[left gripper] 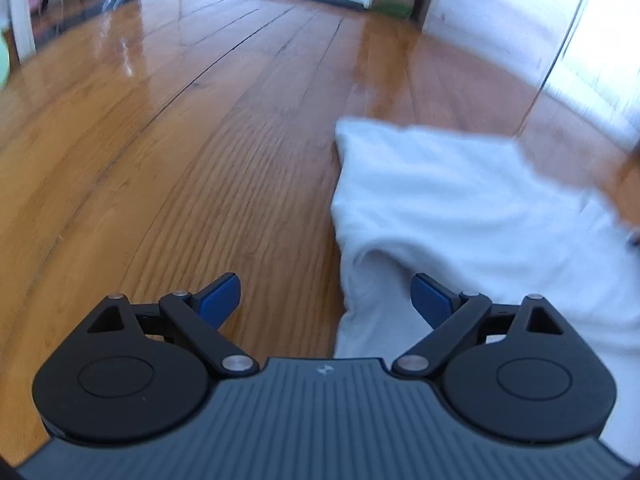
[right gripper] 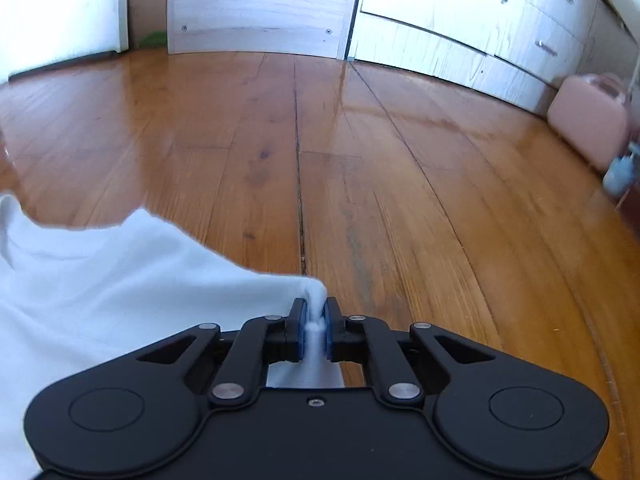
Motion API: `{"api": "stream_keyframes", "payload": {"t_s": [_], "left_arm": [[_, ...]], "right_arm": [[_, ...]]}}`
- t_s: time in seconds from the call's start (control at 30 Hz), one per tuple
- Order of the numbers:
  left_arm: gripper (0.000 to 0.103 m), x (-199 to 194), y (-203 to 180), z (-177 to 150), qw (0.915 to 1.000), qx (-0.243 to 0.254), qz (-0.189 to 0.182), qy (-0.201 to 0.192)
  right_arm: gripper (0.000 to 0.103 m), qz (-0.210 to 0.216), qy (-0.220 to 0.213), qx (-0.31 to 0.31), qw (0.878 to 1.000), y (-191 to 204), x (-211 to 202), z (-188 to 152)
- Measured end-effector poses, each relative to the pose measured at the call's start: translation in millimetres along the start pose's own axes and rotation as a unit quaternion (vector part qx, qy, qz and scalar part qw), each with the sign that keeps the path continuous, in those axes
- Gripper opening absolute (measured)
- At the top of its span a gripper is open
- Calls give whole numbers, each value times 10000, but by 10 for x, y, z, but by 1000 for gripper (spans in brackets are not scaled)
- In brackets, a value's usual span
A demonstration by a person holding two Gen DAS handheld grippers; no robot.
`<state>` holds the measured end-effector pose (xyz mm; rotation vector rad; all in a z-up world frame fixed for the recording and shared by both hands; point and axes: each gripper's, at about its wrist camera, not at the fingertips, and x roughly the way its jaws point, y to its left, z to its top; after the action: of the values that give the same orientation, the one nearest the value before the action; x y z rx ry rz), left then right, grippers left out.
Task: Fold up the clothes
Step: 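Open both grippers and release the lengthwise-folded shirt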
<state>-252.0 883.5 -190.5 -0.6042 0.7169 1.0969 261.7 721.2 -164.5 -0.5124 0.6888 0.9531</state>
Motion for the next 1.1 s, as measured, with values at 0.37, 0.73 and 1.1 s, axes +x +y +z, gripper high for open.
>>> {"api": "stream_keyframes", "payload": {"t_s": [0.37,0.73,1.1], "left_arm": [[96,-355,98,71,9971,-108,745,117],[96,-885,50,-540,9936,393,152,1044],[103,-1466,465,-1398,9819,314,-834,1670]], "right_arm": [[63,182,132,601,9979,-188,-812,-103],[63,2117,1013,2247,9457,-691,-1836,-1846],[64,2482,1485,1609,9436,-356,-2486,-2719]]}}
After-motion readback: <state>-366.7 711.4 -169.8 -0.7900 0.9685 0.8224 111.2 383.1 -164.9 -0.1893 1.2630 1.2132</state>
